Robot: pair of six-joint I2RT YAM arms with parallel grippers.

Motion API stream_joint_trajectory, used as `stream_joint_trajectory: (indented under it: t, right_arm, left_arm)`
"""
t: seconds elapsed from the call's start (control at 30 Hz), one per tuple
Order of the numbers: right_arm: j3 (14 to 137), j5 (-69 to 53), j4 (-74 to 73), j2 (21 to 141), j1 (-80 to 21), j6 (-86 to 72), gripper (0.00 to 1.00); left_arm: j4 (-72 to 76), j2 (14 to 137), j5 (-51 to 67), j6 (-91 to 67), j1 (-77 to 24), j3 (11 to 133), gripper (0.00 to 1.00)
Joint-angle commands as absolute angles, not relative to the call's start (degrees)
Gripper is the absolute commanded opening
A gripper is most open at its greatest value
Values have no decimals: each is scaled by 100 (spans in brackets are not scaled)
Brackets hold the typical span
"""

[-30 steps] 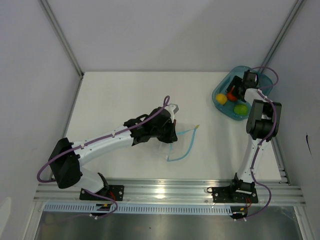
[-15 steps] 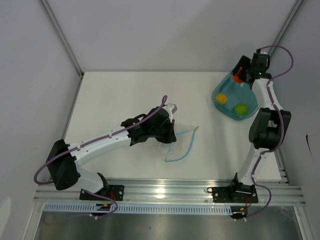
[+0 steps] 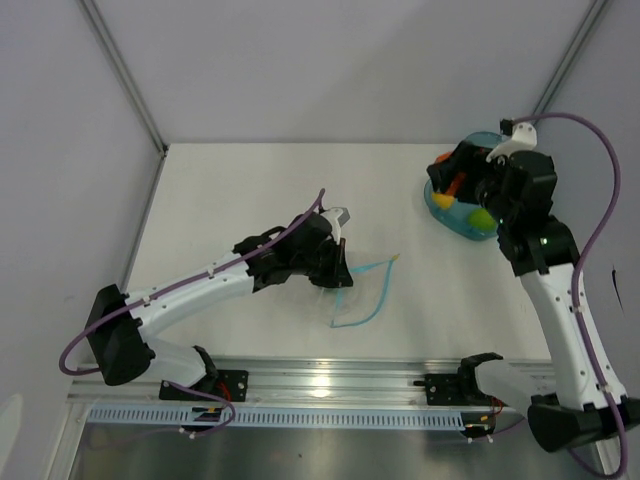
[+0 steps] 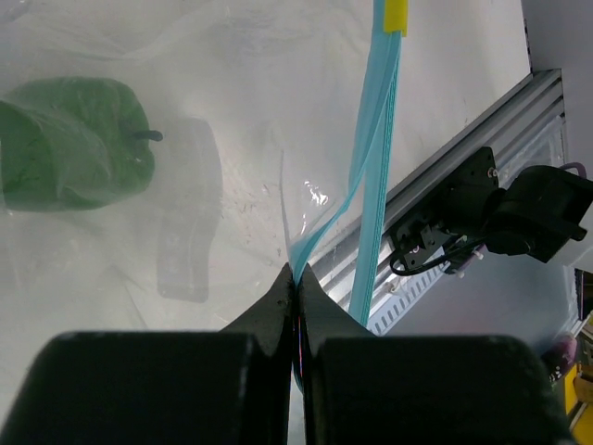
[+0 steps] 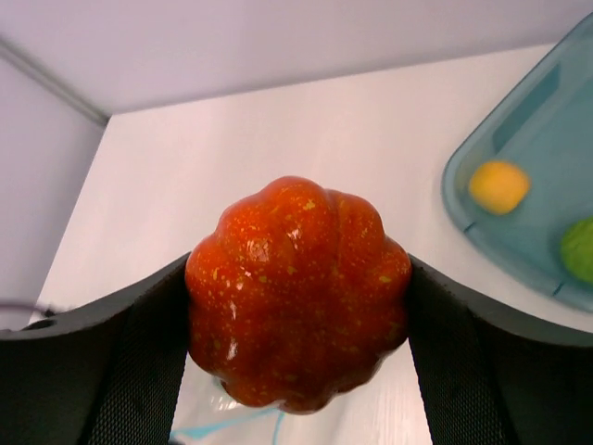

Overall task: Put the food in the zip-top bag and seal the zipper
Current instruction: Place the fake fruit in the zipper food storage bag.

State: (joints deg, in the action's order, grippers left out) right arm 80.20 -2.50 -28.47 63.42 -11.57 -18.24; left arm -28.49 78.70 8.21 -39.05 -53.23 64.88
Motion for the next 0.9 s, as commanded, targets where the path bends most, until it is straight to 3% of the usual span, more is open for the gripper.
stream_joint_trajectory:
  t: [0.0,0.23,0.43,0.87]
  right_arm:
    - [7245,-553,-3480,5504,-1581,-2073,62]
    - [5969,-1852,-3841,4132,-2372,-2724,62]
    - [5072,-2171,-3552,3630,-3049,-3234,63]
    - [4684,-696,-2680,4384,-4983,-3692,66]
  left_arm:
    - [-2962,7647,949,-3999,-5282,6794,1]
    - [-2997,7708,1019,-4008,-5273,6917,0]
    - [-3015,7805,1099,-4025,-5273,7075,1]
    - [-2883,7752,1380,-4228,-5273,7022,1]
